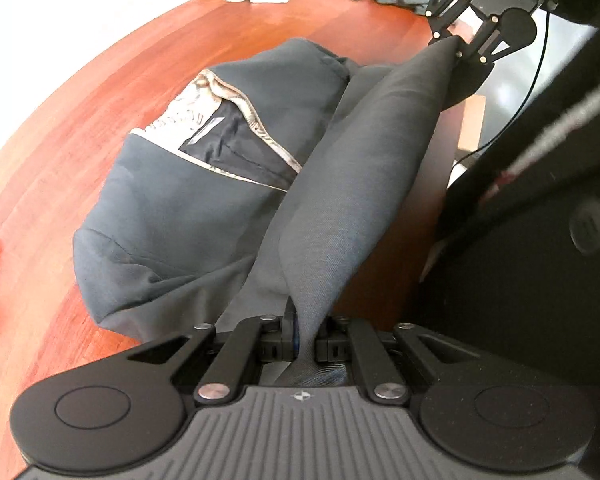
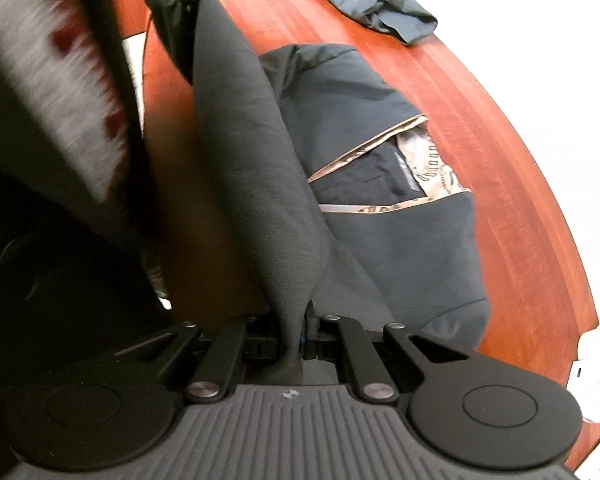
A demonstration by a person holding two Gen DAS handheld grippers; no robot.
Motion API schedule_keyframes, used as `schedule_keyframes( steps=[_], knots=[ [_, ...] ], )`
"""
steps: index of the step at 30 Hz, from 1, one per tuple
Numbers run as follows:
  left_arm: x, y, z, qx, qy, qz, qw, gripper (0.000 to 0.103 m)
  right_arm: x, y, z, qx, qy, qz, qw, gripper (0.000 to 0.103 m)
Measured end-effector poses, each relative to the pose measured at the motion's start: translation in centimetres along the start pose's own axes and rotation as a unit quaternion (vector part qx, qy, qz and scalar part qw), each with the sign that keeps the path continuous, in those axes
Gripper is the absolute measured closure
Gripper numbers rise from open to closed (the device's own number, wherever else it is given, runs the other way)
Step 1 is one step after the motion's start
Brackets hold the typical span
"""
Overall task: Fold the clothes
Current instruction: 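Grasp the blazer end with both grippers and lift it up, then fold the lifted blazer end over the strip with both grippers, release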
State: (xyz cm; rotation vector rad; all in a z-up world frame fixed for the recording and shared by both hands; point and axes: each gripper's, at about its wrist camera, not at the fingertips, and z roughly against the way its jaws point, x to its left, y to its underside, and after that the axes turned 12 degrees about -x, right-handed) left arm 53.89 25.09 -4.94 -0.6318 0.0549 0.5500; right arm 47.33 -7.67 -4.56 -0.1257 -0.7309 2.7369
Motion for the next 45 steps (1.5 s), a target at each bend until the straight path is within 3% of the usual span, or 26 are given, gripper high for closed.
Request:
schedule_keyframes(
  steps=[6,10,15,21,28,34,41,45],
  knots=[
    [1.7,0.1,0.1,0.009,0.027,0.036,0.9989,0.098,-6.2,-1.3,-1.6,0.021,-0.06,-0.04,0.997,0.096],
    [5.1,-0.7,-0.1,0.017,0.042,0.078,0.9959,0.098,-10.1,-2.0,-3.1,0.028,-0.09,-0.063,0.994,0.096],
    [9.8,-2.4,-1.8,0.025,0.041,0.108,0.993,0.098,-13.7,-2.7,-4.9,0.036,-0.11,-0.086,0.99,0.096],
    [13.6,-3.2,-4.4,0.031,0.02,0.128,0.991,0.096,-18.0,-2.1,-9.3,0.046,-0.104,-0.118,0.986,0.093],
    [16.2,-2.4,-8.0,0.047,0.003,0.144,0.9885,0.091,-20.5,-0.4,-13.6,0.049,-0.098,-0.16,0.981,0.088],
    [16.5,-1.3,-9.6,0.039,-0.011,0.151,0.9877,0.089,-20.9,1.7,-14.1,0.043,-0.09,-0.19,0.977,0.084],
    [15.7,-0.8,-8.6,0.02,-0.025,0.158,0.9869,0.089,-21.1,2.5,-14.0,0.034,-0.08,-0.209,0.974,0.082],
    [15.1,-0.9,-7.4,-0.008,-0.033,0.158,0.9869,0.088,-20.8,2.5,-12.9,0.024,-0.073,-0.212,0.974,0.077]
  ],
)
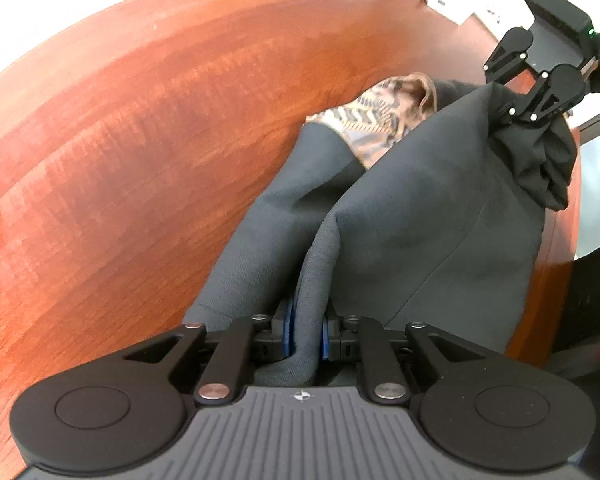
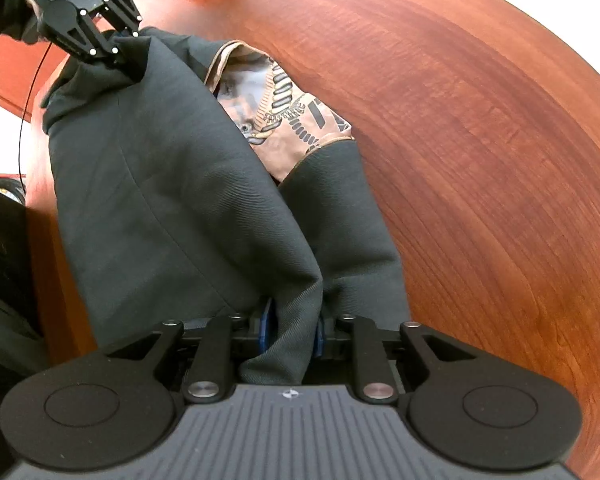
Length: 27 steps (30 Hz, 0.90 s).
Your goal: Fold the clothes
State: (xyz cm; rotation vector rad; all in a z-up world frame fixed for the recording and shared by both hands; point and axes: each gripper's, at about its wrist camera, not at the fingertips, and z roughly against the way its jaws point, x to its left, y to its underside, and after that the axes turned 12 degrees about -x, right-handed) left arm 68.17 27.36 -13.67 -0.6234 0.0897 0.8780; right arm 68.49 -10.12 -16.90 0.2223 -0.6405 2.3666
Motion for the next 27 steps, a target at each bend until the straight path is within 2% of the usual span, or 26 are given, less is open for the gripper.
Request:
schedule_keyframes(
  steps=[1,4,6,8,12,15,17,22,27],
  knots=[
    [-0.2,0.0,0.5,-0.007,-0.001,0.002,1.0,0.088,0.1,0.0,0.4,-0.008,0.004,-0.002,1.0,0.075],
    [-0.6,-0.5,2.1,-0.037,-0.009,0.008,0.9993,0.087,0.2,-0.1,1.6,-0.033,0.012,-0.01,0.999,0.062],
    [-0.9,-0.8,3.8,-0.064,-0.017,0.014,0.9977,0.083,0.7,0.0,2.8,-0.049,0.025,-0.005,0.998,0.045],
    [-1.1,-1.1,5.1,-0.086,-0.029,0.017,0.9957,0.082,1.1,0.1,3.8,-0.064,0.039,0.001,0.997,0.039],
    [-2.1,-1.0,7.4,-0.124,-0.067,0.024,0.9898,0.082,2.2,0.1,5.8,-0.093,0.074,0.009,0.993,0.039],
    [-3.4,-0.7,9.0,-0.158,-0.107,0.032,0.9811,0.082,3.7,0.1,7.8,-0.114,0.131,0.006,0.985,0.039],
    [-4.4,-0.4,9.7,-0.173,-0.132,0.038,0.9751,0.082,4.7,0.3,8.8,-0.13,0.151,0.003,0.98,0.039],
    [-7.5,0.4,9.7,-0.179,-0.196,0.038,0.9633,0.082,7.4,1.1,10.6,-0.151,0.189,-0.005,0.97,0.039],
    [-10.3,2.0,9.6,-0.198,-0.223,0.038,0.9537,0.082,9.9,2.0,10.9,-0.154,0.219,-0.019,0.963,0.039]
  ],
)
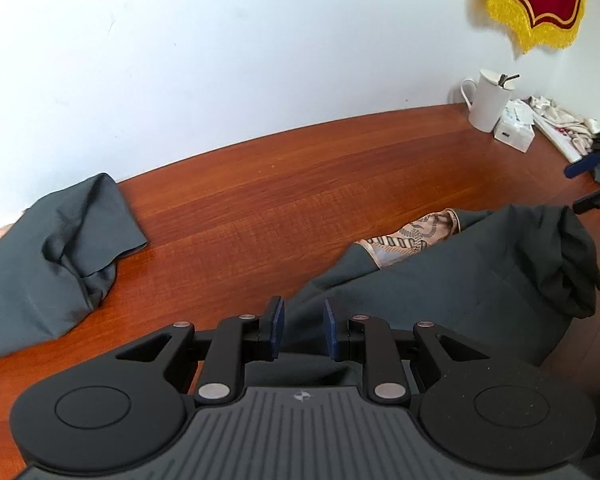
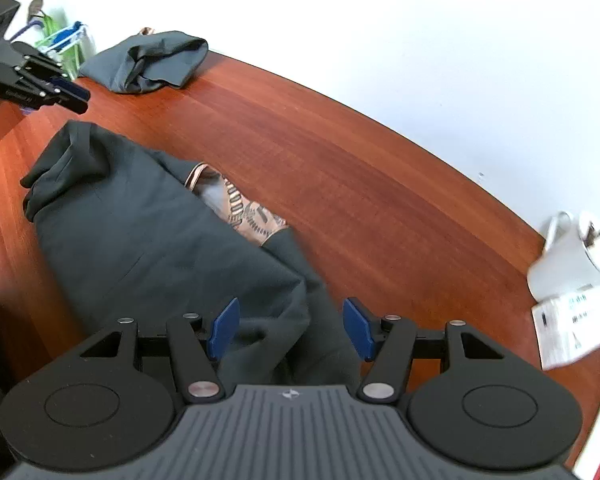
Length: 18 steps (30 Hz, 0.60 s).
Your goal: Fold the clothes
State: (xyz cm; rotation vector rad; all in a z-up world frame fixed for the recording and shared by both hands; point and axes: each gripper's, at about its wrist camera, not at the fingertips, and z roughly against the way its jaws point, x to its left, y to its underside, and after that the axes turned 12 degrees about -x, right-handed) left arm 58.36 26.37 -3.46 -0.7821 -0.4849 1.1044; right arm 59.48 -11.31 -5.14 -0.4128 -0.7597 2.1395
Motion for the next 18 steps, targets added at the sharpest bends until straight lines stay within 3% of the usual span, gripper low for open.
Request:
schedule_keyframes(
  steps=[4,9,14,18],
  knots=[
    [-2.1,1.4,0.6,-0.007,-0.001,0.025,0.9997,0.08,1.7,1.4,0.7,0.0,0.021,-0.013,1.0,0.039],
    [-4.7,3.2,0.9,-0.013,-0.021,0.019,0.9995,0.074,3.5,3.2,1.2,-0.005,0.05,-0.031,0.998,0.038],
    [-6.9,5.1,1.0,-0.028,-0.047,0.016,0.9984,0.074,5.2,5.1,1.5,-0.019,0.051,-0.062,0.997,0.039],
    [-7.8,6.1,0.6,-0.026,-0.041,0.027,0.9984,0.074,6.5,6.6,1.4,-0.032,0.057,-0.083,0.994,0.042]
  ],
)
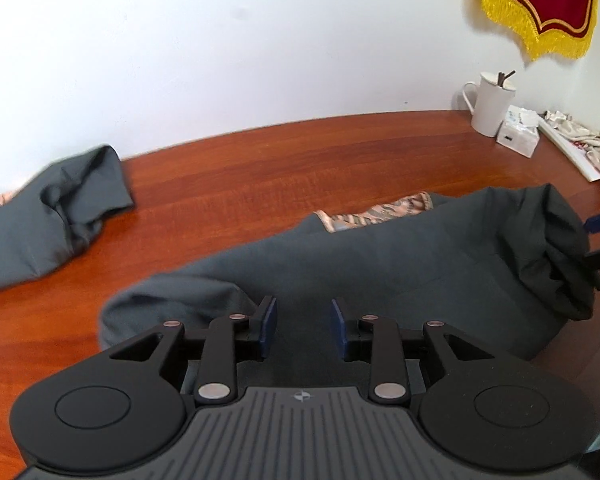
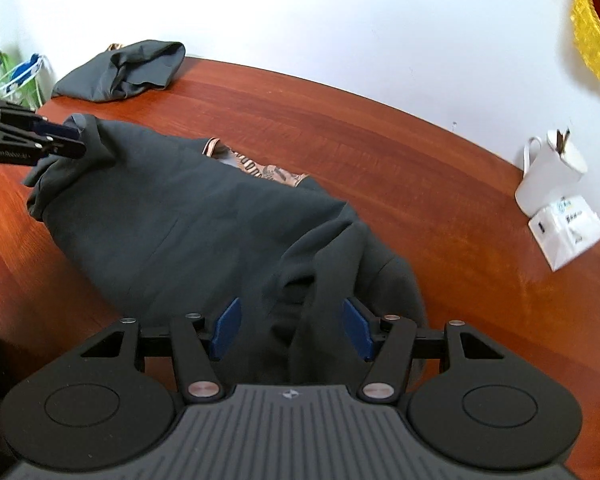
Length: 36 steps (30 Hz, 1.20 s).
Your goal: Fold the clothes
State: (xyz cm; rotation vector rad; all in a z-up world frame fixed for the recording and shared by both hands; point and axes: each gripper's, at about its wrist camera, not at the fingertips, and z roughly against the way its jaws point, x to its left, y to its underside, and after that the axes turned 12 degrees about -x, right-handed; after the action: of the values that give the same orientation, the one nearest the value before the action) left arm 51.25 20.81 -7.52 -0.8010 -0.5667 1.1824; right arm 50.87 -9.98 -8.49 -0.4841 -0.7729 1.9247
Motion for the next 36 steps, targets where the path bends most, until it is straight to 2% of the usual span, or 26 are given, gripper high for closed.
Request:
schedule_keyframes(
  steps=[3,5,13,20,27,36],
  knots=[
    [-0.6,0.9,-0.5,0.006,-0.002,-0.006,1.0,0.074,0.2,1.1,-0.2,-0.005,-0.01,-0.046,0.999,0.042],
    [-0.9,1.3,-1.0,0.012,-0.005,-0.005,0.9999,0.073,0.4,1.5,-0.3,-0.009,-0.008,-0.056,0.998,0.042],
    [-1.3,2.1,-2.4,0.018,-0.008,-0.008,0.9998,0.07,0.6,2.8,-2.1,-0.012,0.013,-0.065,0.998,0.042],
    [0.4,1.8,-3.2,0.025,-0.028,0.011,0.9992,0.069,-0.5,2.9,-2.7,-0.018,0.037,-0.053,0.998,0.042],
    [2.5,1.2,-3.0,0.02,-0.046,0.033,0.9982,0.069,-3.0,3.0,-3.6,-0.019,0.069,-0.057,0.996,0.042],
    [4.2,0.7,-2.9,0.016,-0.068,0.048,0.9964,0.069,-6.7,3.4,-5.2,-0.014,0.078,-0.104,0.991,0.042]
  ],
)
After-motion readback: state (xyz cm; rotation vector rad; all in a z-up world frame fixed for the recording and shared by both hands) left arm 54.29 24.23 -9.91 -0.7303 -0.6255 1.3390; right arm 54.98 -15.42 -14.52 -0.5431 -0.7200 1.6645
